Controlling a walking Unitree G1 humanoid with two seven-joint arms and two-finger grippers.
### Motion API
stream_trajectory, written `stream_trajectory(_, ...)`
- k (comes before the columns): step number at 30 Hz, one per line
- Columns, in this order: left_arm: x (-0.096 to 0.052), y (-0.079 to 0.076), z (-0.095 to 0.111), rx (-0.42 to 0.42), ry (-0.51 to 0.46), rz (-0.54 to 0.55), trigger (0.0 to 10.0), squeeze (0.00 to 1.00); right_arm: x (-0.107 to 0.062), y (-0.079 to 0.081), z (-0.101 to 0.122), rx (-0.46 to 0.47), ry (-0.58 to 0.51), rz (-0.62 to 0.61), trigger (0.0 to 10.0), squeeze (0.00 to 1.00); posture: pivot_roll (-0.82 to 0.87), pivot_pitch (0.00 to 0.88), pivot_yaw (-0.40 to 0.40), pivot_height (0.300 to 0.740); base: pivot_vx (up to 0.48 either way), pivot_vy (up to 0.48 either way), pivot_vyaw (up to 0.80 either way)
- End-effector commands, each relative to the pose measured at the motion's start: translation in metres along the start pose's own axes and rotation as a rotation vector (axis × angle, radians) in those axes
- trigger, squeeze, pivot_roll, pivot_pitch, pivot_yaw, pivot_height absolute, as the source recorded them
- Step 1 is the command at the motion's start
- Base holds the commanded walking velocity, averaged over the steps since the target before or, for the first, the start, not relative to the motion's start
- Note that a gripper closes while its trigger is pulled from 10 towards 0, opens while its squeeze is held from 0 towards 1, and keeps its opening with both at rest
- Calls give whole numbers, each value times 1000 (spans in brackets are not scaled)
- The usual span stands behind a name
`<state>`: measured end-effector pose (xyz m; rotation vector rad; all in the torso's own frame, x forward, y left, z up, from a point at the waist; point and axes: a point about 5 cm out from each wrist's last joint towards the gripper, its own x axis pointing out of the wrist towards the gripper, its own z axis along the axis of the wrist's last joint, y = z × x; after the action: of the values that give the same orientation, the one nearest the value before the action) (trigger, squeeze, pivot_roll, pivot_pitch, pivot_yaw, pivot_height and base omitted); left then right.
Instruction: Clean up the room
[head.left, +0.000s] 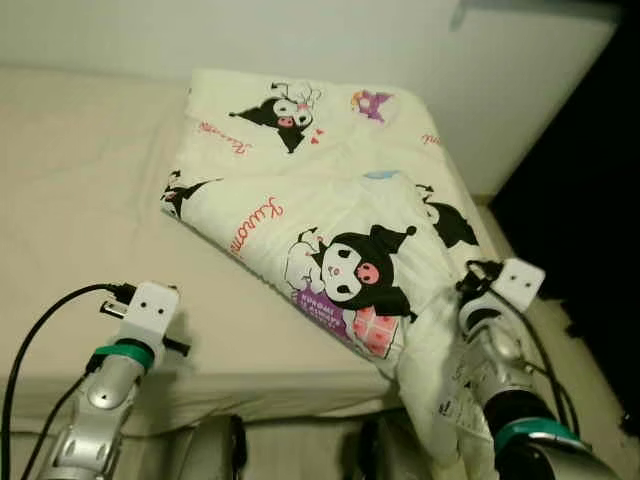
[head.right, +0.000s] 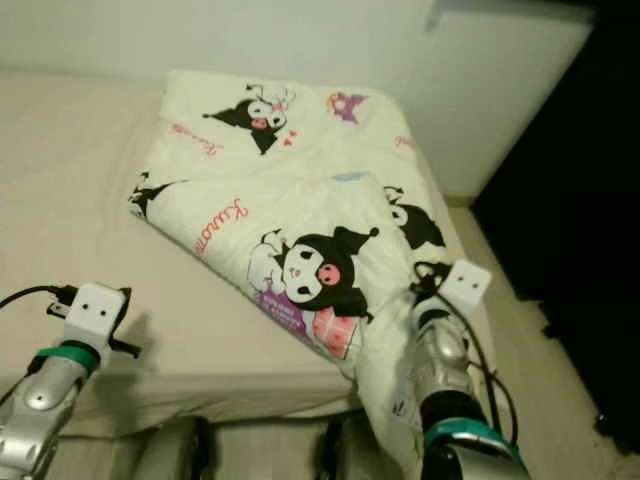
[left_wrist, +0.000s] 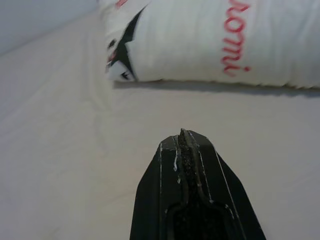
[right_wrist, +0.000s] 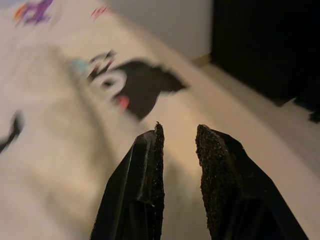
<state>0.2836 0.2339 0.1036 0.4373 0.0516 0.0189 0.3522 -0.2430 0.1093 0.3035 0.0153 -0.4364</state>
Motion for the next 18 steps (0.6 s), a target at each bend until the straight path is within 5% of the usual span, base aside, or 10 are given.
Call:
stream_trajectory(1, -6, 10, -8, -6, 38, 13, 10000, 0, 3, -17, 6, 1, -8, -55, 10000, 0, 235, 140, -8, 600, 0, 0, 0)
stream_trajectory(7, -4, 26, -5, -3, 39, 45, 10000, 0, 5, -27, -4, -120, 64, -83, 10000, 0, 261, 140, 7, 600, 0, 0, 0)
stream_trajectory(8, -2, 34, 5, 2, 11, 45, 10000, 0, 6, -21, -11, -242, 127, -54, 10000, 0, 278, 132, 11, 600, 0, 0, 0)
stream_trajectory(10, -1, 37, 7, 8, 2, 44, 10000, 0, 6, -18, -13, -285, 143, -42, 10000, 0, 278, 132, 11, 600, 0, 0, 0)
stream_trajectory(13, 0, 46, 10, 22, 1, 59, 10000, 0, 5, -4, -16, -284, 170, 8, 10000, 0, 289, 144, 6, 600, 0, 0, 0)
stream_trajectory(17, 1, 71, 13, 24, 8, 148, 10000, 0, -5, 51, -28, -200, 190, 230, 10000, 0, 291, 143, 5, 600, 0, 0, 0)
stream_trajectory(18, 1, 71, 13, 24, 8, 148, 10000, 0, -5, 51, -28, -200, 190, 230, 10000, 0, 291, 143, 5, 600, 0, 0, 0)
